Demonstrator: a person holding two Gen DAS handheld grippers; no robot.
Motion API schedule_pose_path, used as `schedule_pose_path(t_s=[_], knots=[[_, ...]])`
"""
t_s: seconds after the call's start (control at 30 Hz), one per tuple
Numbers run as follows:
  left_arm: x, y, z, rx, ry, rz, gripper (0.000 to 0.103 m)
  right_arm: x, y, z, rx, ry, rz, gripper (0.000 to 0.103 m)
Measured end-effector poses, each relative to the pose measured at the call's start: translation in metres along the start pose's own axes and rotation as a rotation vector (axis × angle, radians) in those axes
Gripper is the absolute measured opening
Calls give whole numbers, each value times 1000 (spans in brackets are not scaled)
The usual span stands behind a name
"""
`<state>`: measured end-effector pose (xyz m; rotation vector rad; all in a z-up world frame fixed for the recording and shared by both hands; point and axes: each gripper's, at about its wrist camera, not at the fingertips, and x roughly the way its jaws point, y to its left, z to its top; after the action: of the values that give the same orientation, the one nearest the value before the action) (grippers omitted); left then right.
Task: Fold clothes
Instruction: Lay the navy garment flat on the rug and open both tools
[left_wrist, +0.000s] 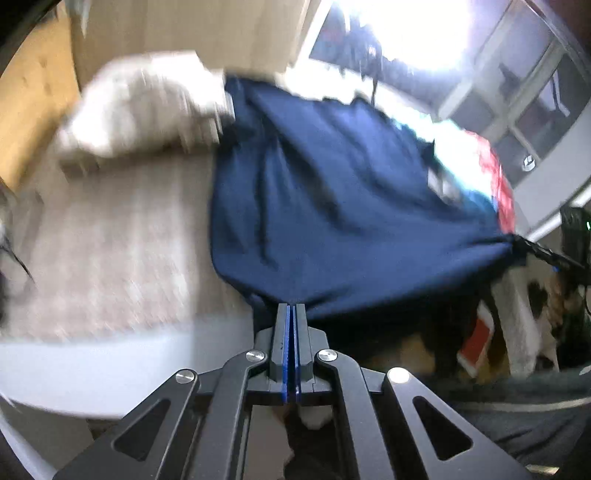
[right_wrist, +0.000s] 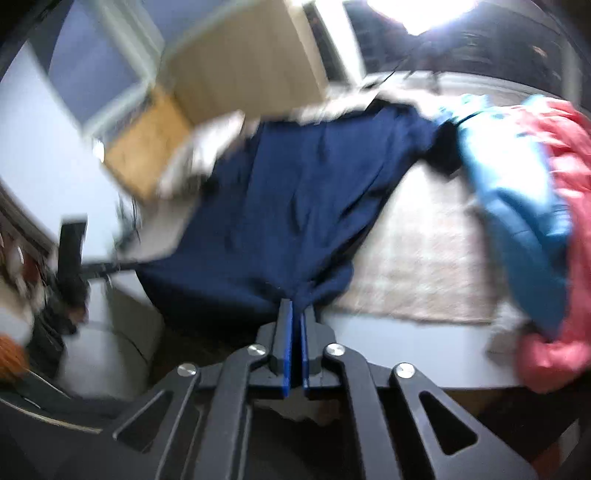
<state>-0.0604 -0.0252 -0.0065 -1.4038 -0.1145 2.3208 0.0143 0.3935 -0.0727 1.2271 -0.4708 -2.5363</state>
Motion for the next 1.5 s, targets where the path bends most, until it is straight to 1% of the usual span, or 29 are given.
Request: schedule_pose_path(t_s=[0.07,0.13,0.17,0.23,0.27,0.3,0.33,0.4,0.43,0.47,0.57,0.63,0.7,0.73,0.77,0.8,0.83,0.97,1.03,1.13,1.17,1.2,1.23,1.27,1.3,1.37,1.4,1.43,1.5], knots=[[-18,-4,39,34,-69,8,1,-28,-16,20,38,-80,-3,3],[-19,-8,72,66,-110,14,1,-43,-33,45,54,-145,-30,3],[-13,-8,92,84,-123,30,1,-35,-39,54,50,-128,-40,3],[12,-6,128,98,-120,62,1,-11,-52,71,44,-59,-43,3],[29,-6,144,87,-104,82,1,2,-58,79,42,-24,-44,5],[45,-4,153,84,-74,89,1,14,-65,87,39,10,-45,6],[59,-3,161,83,-47,95,1,31,-63,87,23,69,-31,6],[67,-5,157,90,-21,98,1,62,-43,61,-45,176,-27,19],[69,-6,152,90,-12,98,1,76,-33,46,-82,226,-29,34],[70,-8,147,90,-3,99,1,88,-25,31,-95,264,-17,43],[67,-11,133,87,15,100,1,119,-5,-14,-102,364,38,43],[62,-10,123,87,25,106,1,135,9,-30,-156,383,-9,43],[55,-6,115,75,30,97,1,149,22,-40,-228,385,-60,43],[48,-4,110,73,30,101,1,154,27,-43,-256,378,-68,43],[42,-3,107,72,25,103,1,158,32,-46,-288,368,-68,41],[36,-2,104,70,21,105,1,161,34,-48,-309,369,-71,34],[31,-1,101,68,15,107,1,165,36,-50,-324,375,-75,0],[3,1,96,46,-30,115,1,135,21,-31,-197,341,-6,0],[-5,-2,98,53,-46,115,1,98,11,-9,-152,251,0,0],[-12,-10,106,78,-58,113,1,46,-10,27,-94,108,-52,0],[-14,-13,108,86,-62,113,1,39,-13,34,-105,96,-66,2],[-16,-15,110,94,-66,112,1,45,-12,34,-113,133,-79,4],[-17,-18,113,102,-68,112,1,56,-11,31,-117,188,-94,21],[-11,-18,115,104,-60,112,1,66,-10,28,-121,244,-109,45],[-6,-17,116,102,-53,112,1,78,-5,21,-142,281,-95,51],[3,-13,115,92,-37,111,1,103,10,-2,-223,330,-55,51],[7,-11,113,85,-29,110,1,116,20,-17,-277,355,-72,51],[10,-8,112,77,-21,109,1,131,30,-33,-329,400,-103,51],[14,-3,109,65,-7,111,1,147,40,-53,-396,443,-106,51]])
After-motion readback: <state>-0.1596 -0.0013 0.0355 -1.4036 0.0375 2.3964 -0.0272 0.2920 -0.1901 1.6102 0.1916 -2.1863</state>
